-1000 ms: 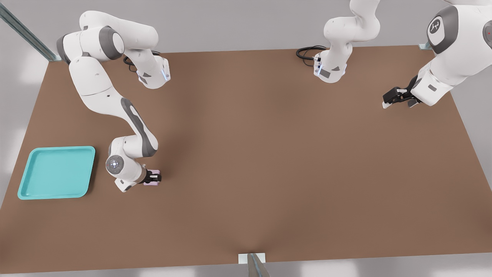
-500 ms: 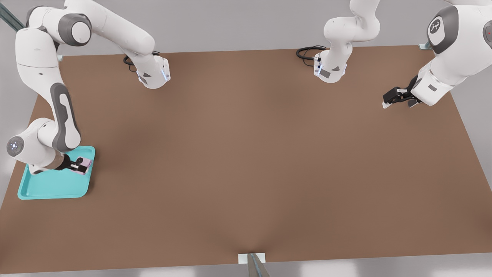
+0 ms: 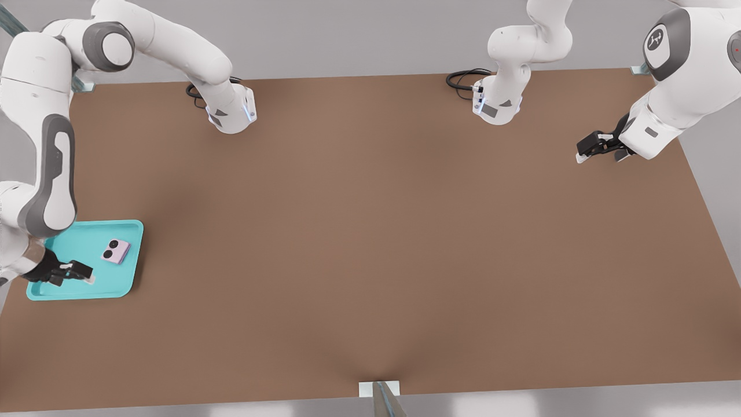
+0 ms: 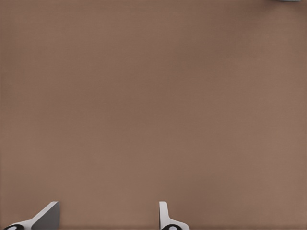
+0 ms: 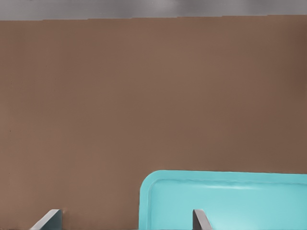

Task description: Keep left arm still and place phone on the tray with right arm

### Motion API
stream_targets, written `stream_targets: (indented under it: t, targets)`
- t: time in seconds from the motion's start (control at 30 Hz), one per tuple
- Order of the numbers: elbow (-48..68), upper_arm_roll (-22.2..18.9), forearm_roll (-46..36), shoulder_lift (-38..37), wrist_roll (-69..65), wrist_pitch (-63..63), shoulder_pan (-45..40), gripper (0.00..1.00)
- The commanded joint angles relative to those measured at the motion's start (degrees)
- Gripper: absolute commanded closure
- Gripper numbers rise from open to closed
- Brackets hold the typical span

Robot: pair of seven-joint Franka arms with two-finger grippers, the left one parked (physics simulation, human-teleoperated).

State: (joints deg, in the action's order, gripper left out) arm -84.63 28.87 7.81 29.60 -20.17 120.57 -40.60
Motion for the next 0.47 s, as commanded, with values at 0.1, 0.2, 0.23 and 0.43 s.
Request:
stream_targets:
  t: [0.1,0.2,0.23,0.43]
  targets:
    - [-1.07,-19.07,-3.06,-18.52,18.68,-19.66,30.54,0.00]
    - [-3.79,-41.43,-5.09,-26.17,16.74,-23.10,52.98,0.00]
    - [-5.55,-41.70,-5.70,-27.14,16.66,-22.92,53.08,0.00]
    - [-7.31,-38.01,-5.79,-27.32,16.92,-21.52,50.79,0.00]
